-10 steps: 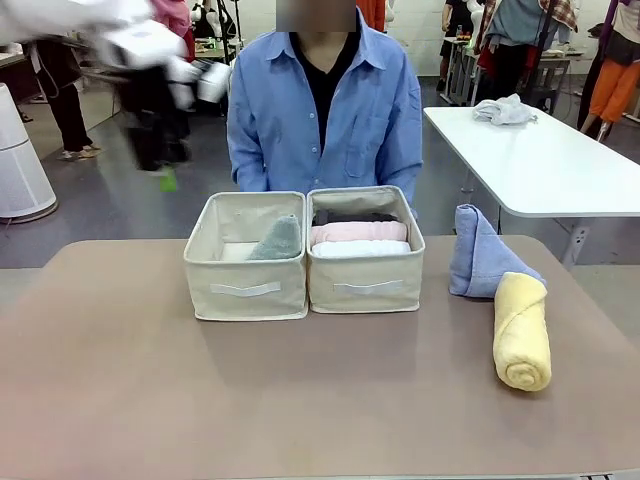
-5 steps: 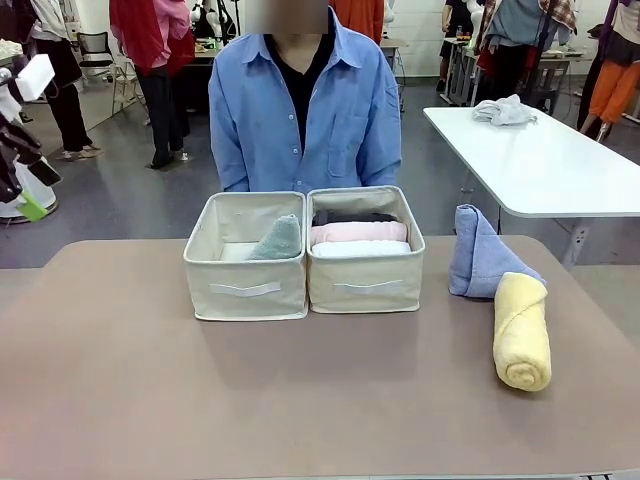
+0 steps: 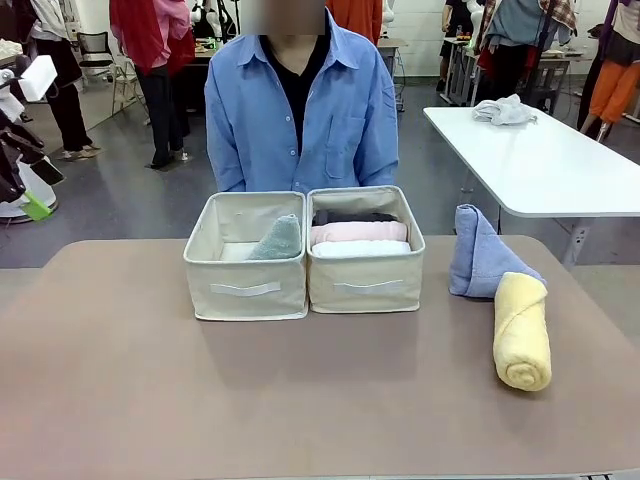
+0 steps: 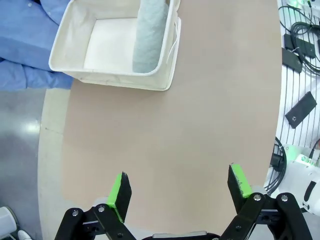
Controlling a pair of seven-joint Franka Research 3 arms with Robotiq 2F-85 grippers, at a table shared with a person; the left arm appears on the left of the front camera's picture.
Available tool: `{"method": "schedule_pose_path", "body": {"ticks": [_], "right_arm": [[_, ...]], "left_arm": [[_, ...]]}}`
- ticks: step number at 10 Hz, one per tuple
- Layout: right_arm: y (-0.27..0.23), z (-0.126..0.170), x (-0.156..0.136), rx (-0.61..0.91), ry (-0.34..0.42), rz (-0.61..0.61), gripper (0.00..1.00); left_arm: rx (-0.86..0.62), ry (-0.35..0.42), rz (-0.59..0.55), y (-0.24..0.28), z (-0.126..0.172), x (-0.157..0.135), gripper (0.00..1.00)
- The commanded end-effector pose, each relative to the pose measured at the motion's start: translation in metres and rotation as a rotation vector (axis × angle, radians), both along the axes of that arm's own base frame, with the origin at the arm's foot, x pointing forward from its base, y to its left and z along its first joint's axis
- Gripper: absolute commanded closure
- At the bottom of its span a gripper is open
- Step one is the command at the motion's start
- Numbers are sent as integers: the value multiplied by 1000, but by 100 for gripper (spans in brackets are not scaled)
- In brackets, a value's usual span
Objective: Sort the towels based on their folding style.
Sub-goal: Pick up another triangle-folded towel from the table and place it in the left Fabric basket.
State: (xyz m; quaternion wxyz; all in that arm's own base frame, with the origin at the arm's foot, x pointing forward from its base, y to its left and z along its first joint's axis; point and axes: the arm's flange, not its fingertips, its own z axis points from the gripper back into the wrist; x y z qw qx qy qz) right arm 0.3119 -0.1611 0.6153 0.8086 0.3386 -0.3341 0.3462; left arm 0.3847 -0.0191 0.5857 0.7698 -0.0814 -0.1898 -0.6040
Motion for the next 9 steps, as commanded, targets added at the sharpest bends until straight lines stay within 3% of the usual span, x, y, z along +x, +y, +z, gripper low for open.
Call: {"method": "schedule_pose_path", "body": {"ticks": [1,4,6,9], "right_arm": [[1,-1,0,12,-12,11,0],[1,-1,0,12,-12,11,0],[1,-1,0,12,-12,11,0],[1,-1,0,12,-12,11,0]], "left_arm": [[3,8,-2,1,2,-2,0],[0,0,0,0,0,0,0],[-263,18,-90,64,-6,22,0],[-550,-108,-33,174,10,24,0]]}}
